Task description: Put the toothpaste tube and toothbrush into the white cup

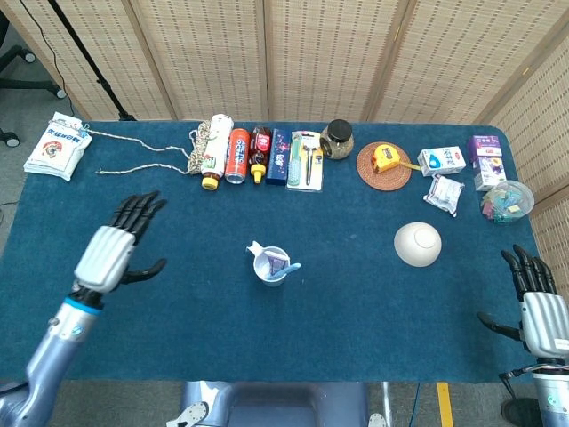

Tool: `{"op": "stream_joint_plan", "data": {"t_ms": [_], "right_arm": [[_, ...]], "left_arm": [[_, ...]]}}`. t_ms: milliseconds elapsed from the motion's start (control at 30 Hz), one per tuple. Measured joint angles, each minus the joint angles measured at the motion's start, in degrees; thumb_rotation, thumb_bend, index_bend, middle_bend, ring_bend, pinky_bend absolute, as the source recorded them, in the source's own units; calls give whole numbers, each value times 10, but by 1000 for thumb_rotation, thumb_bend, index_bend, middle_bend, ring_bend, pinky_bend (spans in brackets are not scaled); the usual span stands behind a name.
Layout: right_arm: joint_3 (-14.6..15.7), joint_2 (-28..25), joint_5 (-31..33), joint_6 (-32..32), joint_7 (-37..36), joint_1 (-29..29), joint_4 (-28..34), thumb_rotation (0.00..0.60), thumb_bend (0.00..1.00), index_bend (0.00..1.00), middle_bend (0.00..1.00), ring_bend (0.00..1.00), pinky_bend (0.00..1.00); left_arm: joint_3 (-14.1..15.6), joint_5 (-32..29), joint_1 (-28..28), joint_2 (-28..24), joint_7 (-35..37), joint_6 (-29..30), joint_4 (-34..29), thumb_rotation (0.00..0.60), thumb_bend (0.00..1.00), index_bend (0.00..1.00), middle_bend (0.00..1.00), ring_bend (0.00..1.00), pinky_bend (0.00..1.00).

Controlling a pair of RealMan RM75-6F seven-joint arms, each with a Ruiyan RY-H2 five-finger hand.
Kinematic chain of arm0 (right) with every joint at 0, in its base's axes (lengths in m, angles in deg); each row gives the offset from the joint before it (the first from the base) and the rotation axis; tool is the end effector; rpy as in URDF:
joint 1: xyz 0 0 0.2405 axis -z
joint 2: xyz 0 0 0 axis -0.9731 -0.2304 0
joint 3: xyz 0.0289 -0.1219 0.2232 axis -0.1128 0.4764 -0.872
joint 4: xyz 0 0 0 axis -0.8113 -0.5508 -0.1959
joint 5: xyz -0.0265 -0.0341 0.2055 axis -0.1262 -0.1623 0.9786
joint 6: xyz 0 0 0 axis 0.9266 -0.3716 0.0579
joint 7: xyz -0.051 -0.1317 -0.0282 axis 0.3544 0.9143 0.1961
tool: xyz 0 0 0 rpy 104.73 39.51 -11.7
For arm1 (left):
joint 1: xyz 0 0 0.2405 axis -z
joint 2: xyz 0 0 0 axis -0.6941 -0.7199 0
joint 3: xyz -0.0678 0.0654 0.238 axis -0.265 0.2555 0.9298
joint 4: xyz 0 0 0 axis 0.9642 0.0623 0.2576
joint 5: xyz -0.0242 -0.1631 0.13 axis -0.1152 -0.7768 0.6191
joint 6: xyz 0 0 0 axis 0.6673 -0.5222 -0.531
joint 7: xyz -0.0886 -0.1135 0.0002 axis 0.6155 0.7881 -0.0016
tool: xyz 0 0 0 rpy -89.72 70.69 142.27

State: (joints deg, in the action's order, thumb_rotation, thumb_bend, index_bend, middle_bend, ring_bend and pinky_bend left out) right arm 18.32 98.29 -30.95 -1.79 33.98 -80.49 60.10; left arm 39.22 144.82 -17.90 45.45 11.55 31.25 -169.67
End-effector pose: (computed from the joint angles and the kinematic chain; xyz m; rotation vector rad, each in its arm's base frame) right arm -0.3276 -0.1848 0.1582 1.2774 -0.9441 1.0759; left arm -0.1857 0.2698 0.1190 -1.5977 -0.9344 -1.2748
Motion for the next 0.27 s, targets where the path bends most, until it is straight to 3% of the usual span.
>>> {"op": "stream_joint_plan", "data": {"t_ms": [267], "right_arm": [[-4,-2,-4,22,136,5,29,600,0,0,0,0,0]], "left_arm": [[63,-13,-132,-34,57,92,84,600,247,0,0,0,0]]}}
